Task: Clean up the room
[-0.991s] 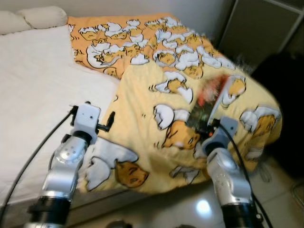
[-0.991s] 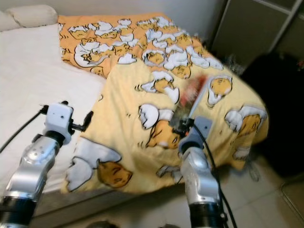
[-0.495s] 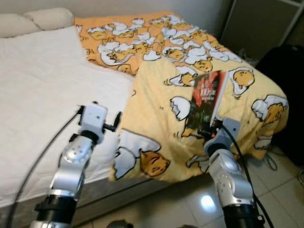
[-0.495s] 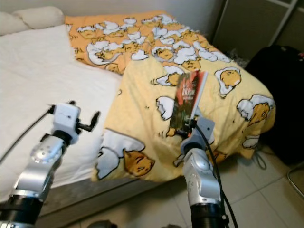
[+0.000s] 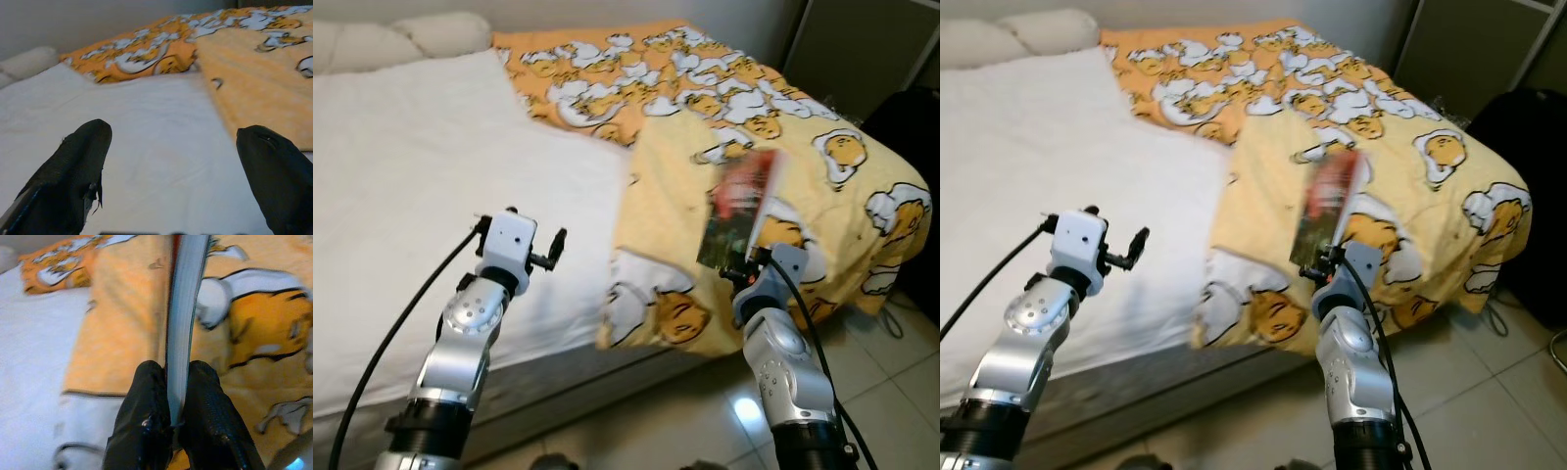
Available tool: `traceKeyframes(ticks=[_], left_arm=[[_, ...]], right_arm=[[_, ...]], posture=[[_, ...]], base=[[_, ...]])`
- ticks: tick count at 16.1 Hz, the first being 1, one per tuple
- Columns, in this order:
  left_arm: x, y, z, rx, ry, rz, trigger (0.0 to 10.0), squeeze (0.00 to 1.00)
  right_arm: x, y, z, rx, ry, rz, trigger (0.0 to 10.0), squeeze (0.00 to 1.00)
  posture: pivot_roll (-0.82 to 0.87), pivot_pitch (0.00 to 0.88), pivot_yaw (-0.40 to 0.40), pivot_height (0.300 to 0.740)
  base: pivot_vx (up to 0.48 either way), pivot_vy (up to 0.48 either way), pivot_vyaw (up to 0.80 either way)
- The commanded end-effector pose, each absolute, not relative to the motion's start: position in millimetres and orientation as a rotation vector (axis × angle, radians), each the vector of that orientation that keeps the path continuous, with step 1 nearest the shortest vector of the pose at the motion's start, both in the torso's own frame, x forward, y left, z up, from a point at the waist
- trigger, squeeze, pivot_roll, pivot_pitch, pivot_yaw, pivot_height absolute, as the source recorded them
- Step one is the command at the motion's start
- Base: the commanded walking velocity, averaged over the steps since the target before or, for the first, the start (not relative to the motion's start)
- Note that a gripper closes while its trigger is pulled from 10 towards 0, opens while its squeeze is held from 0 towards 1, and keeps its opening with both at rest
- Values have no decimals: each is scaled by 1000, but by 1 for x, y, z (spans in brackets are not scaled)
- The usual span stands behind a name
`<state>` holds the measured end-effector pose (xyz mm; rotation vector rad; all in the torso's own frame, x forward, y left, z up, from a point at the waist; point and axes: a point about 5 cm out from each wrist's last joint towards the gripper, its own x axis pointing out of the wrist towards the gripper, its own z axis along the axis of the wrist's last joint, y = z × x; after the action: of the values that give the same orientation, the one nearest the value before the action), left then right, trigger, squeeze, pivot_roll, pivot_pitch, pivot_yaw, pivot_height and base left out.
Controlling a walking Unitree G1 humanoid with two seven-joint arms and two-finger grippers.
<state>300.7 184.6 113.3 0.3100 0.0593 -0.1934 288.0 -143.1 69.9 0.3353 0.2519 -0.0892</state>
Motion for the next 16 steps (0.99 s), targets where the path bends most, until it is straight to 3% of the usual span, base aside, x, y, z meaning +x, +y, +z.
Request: traceKeyframes(ticks=[1,16], left_arm=[[302,188,115,315,60,-183,10000,459],[308,189,119,316,53,-174,10000,451]], right_arm=[[292,-141,84,341,190,-77,10000,0],[295,-140,85,335,192,-75,10000,0]], posture=[[-3,0,-24,740],[2,0,-26,740]], base=[[0,371,0],[0,367,0]])
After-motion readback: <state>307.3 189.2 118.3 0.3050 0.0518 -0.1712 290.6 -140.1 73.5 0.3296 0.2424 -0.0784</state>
